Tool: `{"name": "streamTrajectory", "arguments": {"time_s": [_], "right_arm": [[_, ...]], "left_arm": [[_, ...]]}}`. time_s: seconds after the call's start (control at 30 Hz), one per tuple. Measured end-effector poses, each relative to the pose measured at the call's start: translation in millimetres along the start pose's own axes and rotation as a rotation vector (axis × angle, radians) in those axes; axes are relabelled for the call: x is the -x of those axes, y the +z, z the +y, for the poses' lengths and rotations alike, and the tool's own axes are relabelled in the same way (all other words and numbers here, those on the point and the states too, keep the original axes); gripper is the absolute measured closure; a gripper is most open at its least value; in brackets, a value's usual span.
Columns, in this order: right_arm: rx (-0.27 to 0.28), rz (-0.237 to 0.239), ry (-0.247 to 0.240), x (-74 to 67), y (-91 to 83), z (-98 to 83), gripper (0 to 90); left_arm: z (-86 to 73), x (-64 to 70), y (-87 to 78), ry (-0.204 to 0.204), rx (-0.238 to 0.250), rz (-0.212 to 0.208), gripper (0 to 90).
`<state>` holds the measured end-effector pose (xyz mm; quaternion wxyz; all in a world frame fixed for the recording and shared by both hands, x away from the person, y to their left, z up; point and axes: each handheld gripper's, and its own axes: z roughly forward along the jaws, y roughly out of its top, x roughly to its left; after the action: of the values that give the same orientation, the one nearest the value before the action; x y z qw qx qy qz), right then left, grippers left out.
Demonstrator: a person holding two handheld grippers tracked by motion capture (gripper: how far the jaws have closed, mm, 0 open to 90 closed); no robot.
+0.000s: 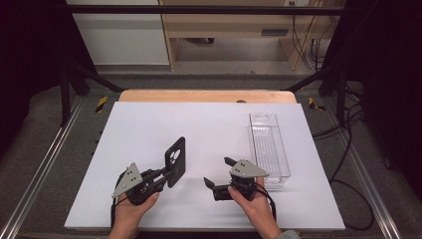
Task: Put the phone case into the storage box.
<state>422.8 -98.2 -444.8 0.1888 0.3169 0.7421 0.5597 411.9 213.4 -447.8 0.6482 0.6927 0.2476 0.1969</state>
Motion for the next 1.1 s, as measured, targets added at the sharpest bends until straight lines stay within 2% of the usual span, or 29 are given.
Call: {"name": "streamTrajectory", "arguments": {"time_s": [0.23, 0.5, 0.63, 0.9, 1.1], "right_arm": [[0.029, 0.011, 0.047, -1.4, -0.9, 2.5, 4.2], [0.047, 0.042, 0.071, -7.6, 0.4, 4.6, 3.9], [0.070, 0.070, 0.100, -10.6, -0.3, 6.9, 3.4], [0.116, 0.073, 0.136, -18.0, -0.6, 11.6, 3.3], [0.130, 0.086, 0.099, -26.7, 2.6, 22.3, 2.3]], "left_arm": [[-1.0, -3.8, -1.3, -0.026, 0.002, 0.007, 81.2], [-1.4, -2.5, 0.3, -0.025, -0.006, 0.004, 81.2], [-1.4, -0.3, 2.1, -0.015, -0.017, 0.000, 81.2], [-0.5, 6.8, 6.4, -0.007, -0.027, -0.019, 81.2], [-1.2, 10.9, 9.7, -0.009, -0.031, -0.031, 81.2]]}}
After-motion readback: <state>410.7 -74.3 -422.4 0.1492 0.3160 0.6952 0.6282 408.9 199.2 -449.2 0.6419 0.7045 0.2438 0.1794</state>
